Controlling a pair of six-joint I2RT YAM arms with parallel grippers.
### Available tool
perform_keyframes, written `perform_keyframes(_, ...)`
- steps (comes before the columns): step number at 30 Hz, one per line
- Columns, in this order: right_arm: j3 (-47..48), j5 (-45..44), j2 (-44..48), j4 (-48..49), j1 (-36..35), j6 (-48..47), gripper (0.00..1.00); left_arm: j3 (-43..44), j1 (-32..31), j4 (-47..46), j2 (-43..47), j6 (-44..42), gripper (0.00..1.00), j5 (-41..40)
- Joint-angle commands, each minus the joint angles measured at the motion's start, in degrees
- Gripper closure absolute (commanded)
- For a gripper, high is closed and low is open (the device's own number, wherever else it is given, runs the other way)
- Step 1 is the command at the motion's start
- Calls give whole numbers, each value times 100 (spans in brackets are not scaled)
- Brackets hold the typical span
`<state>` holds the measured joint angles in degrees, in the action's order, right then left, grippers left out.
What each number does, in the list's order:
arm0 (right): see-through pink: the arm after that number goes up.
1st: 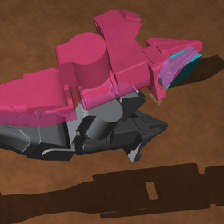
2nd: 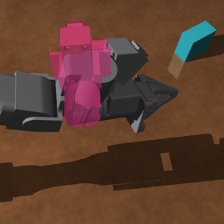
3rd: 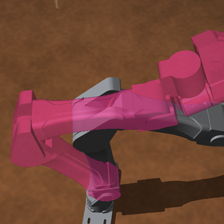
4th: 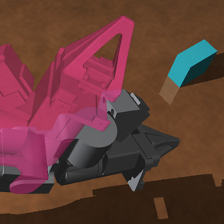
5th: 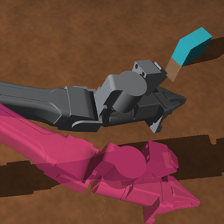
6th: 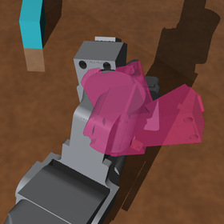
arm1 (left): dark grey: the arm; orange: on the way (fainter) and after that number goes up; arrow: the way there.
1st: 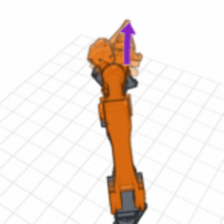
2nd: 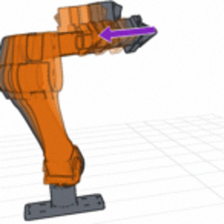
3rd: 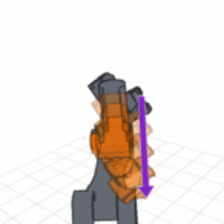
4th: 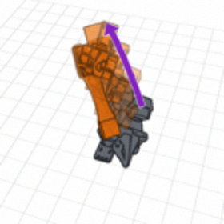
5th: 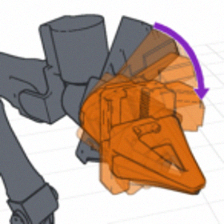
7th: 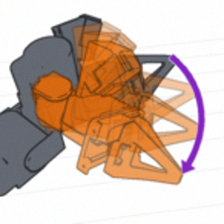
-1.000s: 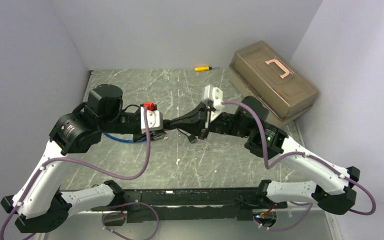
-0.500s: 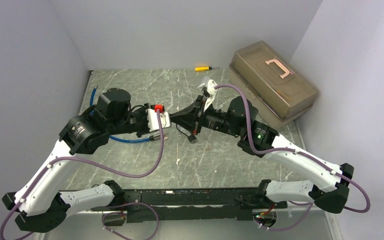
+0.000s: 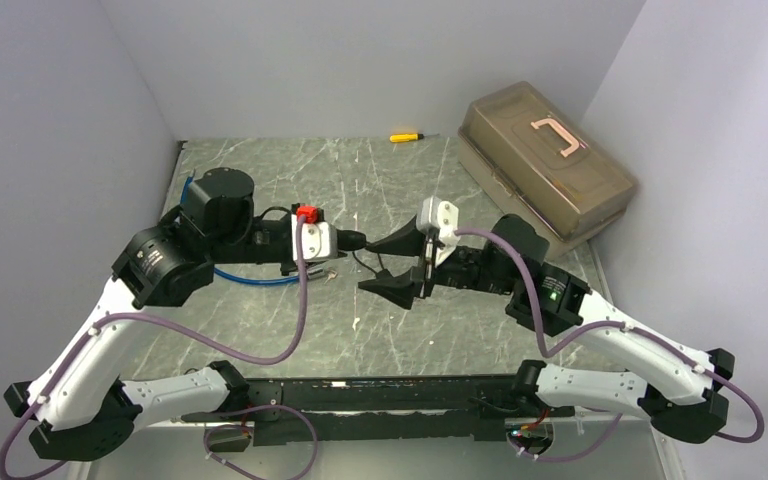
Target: Unlock with the key
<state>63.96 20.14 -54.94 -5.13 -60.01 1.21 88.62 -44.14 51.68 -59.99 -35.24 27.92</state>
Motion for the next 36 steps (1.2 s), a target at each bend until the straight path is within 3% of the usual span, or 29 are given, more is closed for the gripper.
perform_keyframes(1, 119, 361, -62, -457, -24, -922, 38, 531, -36, -491, 1, 169, 100, 1098)
perform_keyframes(12, 397, -104, -60, -214, -15, -1550, 38, 491, -35, -9, -79, 18, 100, 1520)
perform_keyframes(24, 784, 435, -278, -143, -24, -1474, 47, 227, -33, -148, -13, 96, 100, 1463)
perform_keyframes(29, 869, 713, -456, -134, -26, -1377, 59, 229, -35, -142, -22, 79, 100, 1427)
perform_keyframes(33, 926, 908, -581, -89, -36, -1347, 77, 127, -37, -203, -13, 149, 100, 1379)
perform_keyframes(36, 943, 939, -683, -109, -38, -1348, 98, 50, -33, -273, 3, 207, 100, 1278)
